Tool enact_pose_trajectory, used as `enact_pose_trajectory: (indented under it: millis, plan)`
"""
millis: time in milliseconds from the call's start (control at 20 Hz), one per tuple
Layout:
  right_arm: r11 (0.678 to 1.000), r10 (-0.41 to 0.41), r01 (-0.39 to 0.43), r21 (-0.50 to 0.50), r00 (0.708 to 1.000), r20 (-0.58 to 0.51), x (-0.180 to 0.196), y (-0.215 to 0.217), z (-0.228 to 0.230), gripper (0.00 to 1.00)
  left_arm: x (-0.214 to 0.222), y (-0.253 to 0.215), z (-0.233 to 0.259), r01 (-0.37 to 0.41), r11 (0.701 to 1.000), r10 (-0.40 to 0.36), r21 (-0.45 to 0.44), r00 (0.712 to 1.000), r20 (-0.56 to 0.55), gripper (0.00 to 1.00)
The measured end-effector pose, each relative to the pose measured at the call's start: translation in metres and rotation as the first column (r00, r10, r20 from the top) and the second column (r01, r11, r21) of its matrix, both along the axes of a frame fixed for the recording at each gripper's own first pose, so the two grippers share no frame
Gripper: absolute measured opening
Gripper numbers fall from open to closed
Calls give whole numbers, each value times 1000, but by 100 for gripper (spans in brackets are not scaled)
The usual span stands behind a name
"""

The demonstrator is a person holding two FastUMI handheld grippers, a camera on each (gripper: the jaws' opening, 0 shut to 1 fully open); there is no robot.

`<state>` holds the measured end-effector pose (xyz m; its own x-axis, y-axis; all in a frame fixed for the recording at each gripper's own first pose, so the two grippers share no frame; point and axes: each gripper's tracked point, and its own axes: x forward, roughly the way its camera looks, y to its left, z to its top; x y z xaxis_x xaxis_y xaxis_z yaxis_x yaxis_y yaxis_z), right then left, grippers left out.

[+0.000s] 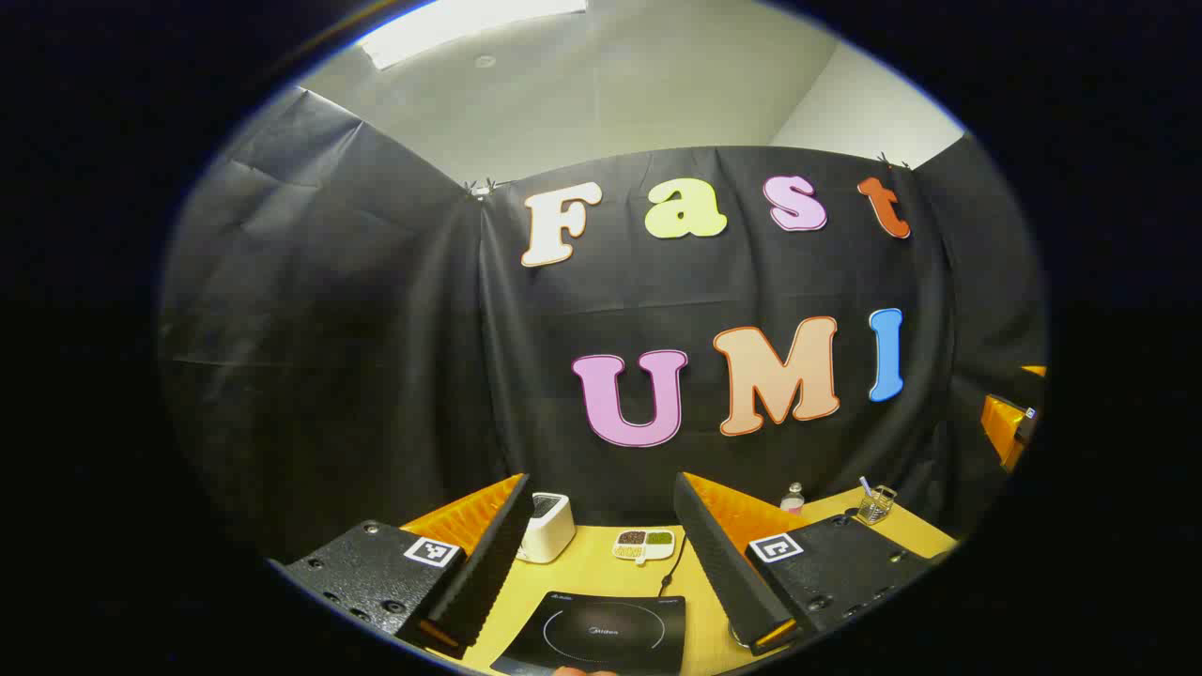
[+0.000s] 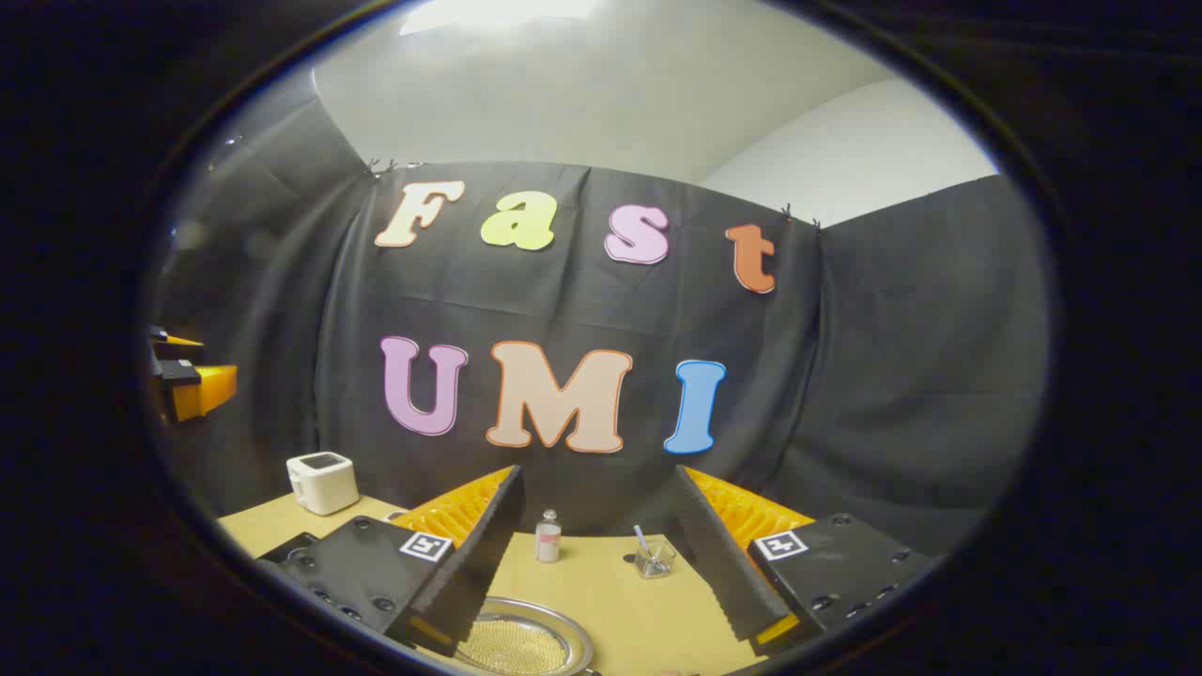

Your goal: First push the handle of the pot to place it horizontally, then grasp the pot with both hands and set it on the induction cooktop.

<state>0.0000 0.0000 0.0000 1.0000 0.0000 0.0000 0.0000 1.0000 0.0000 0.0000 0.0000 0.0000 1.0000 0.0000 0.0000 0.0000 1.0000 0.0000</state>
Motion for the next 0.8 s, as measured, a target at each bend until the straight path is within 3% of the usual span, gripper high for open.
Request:
enact_pose_trajectory:
  millis: [800]
  plan:
    - [1000, 10, -10, 26, 1000, -21, 12, 2, -12, 99, 3, 9, 3, -28, 1000, 28, 11, 999, 16, 98]
